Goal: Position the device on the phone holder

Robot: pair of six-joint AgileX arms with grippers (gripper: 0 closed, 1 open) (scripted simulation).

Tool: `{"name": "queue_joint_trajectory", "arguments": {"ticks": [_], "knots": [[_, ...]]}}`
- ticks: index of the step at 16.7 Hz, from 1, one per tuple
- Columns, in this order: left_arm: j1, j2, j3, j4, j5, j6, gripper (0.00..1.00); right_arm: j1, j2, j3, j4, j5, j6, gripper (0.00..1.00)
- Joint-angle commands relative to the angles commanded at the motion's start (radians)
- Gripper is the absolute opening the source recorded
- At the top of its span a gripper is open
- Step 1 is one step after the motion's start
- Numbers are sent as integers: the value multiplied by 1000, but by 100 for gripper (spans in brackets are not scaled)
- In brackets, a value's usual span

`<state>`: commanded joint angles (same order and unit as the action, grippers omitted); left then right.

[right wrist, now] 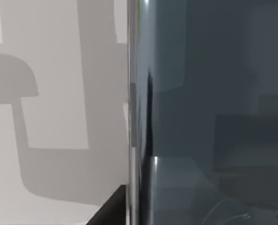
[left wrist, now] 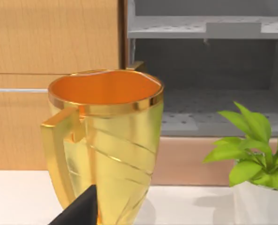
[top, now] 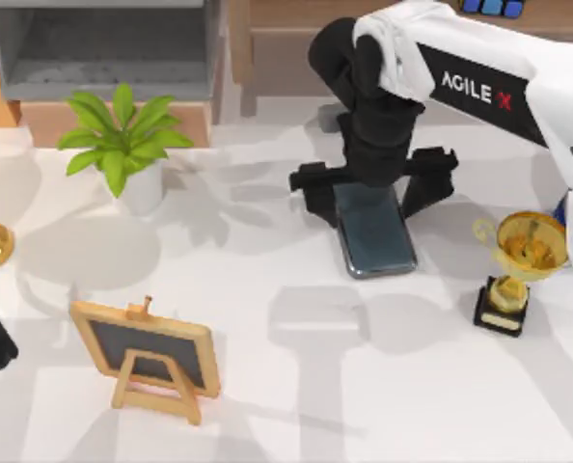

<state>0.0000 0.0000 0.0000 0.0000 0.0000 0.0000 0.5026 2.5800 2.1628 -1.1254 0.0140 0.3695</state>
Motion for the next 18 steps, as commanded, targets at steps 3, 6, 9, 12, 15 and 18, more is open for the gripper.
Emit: {"name": "queue_joint_trajectory", "arguments": {"ticks": [3,6,9,12,15,18], "knots": [[0,0,0,0,0,0,100,0,0,0,0,0,0,17],[0,0,0,0,0,0,100,0,0,0,0,0,0,0],[0,0,0,0,0,0,100,0,0,0,0,0,0,0],[0,0,0,0,0,0,100,0,0,0,0,0,0,0],[0,0,0,0,0,0,100,-2,-39,1,-18,12,-3,0],[0,0,0,0,0,0,100,-3,-46,35,-59,12,-2,0]]}}
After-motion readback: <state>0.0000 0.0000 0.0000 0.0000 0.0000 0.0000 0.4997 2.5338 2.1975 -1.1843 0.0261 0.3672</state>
